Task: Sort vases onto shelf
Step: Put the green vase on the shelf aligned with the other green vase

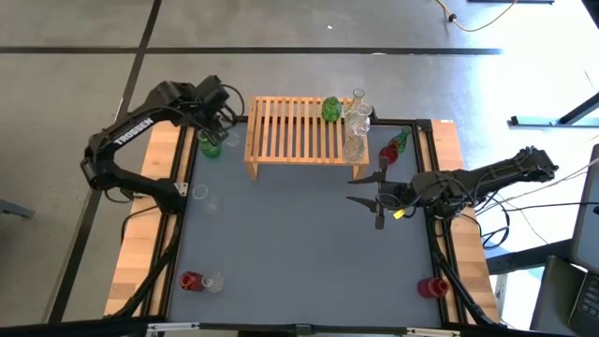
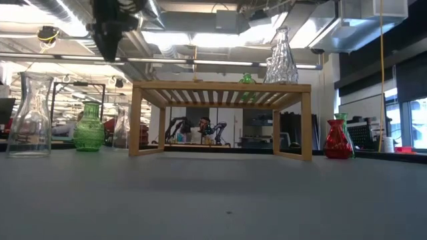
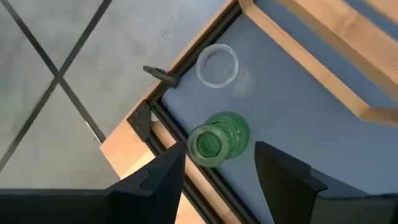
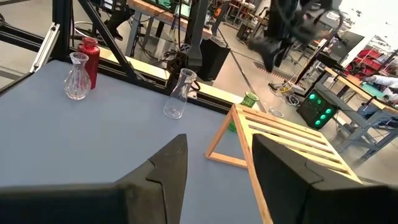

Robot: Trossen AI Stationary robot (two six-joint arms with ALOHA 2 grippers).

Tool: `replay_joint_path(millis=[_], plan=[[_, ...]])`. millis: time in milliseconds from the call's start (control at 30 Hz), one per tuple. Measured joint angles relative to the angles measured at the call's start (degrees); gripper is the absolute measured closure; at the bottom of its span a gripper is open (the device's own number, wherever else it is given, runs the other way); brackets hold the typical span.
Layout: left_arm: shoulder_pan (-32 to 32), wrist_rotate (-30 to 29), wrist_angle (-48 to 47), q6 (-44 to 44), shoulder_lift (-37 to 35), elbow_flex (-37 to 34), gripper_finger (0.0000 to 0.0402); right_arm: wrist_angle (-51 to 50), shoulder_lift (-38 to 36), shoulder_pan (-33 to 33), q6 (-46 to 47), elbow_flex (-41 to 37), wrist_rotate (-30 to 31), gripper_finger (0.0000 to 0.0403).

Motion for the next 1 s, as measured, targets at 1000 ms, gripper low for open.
replay_joint_path(millis=[1000], plan=[[5.58, 3.28, 8.97, -2.82, 2.70, -6.92, 0.0073, 1.87, 0.00, 0.00, -7.85, 0.00, 0.11, 0.0233]])
